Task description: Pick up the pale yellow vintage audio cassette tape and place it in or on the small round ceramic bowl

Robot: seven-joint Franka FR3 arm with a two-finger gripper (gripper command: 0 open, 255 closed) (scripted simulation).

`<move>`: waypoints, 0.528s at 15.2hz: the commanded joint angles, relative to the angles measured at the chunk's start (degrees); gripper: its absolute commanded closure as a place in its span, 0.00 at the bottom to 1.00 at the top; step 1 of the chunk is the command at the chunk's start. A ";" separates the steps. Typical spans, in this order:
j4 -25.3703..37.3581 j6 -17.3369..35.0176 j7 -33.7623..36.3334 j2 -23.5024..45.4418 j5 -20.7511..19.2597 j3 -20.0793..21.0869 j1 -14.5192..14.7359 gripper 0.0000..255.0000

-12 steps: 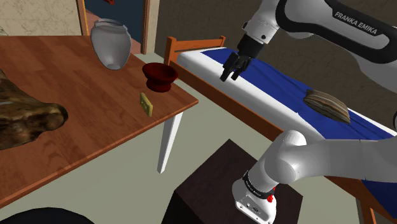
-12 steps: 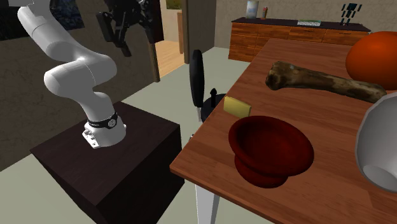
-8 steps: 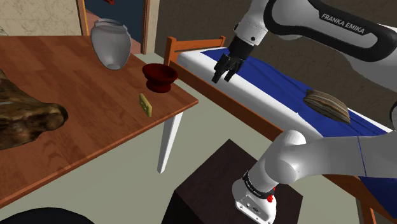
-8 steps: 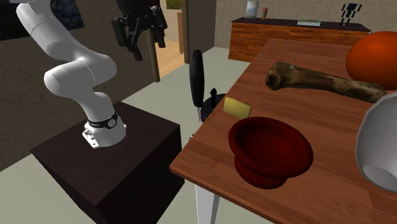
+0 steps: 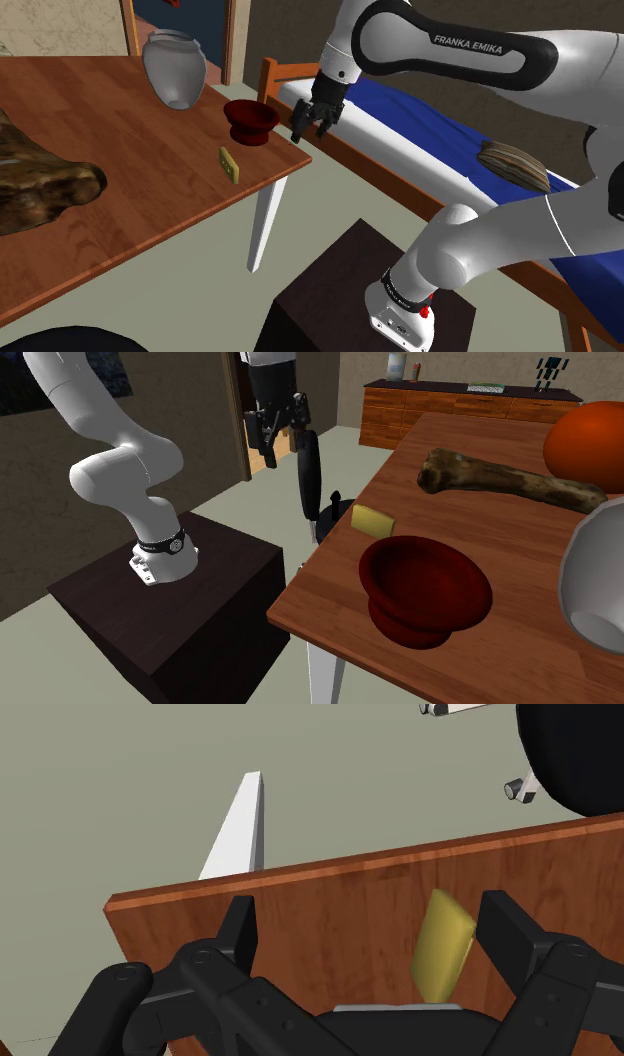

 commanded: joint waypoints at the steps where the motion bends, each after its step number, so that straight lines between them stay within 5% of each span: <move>1: 1.05 2.75 2.08 4.20 -0.26 1.89 0.01 0.00; 8: 7.61 8.99 10.72 18.94 -3.51 7.95 0.16 0.00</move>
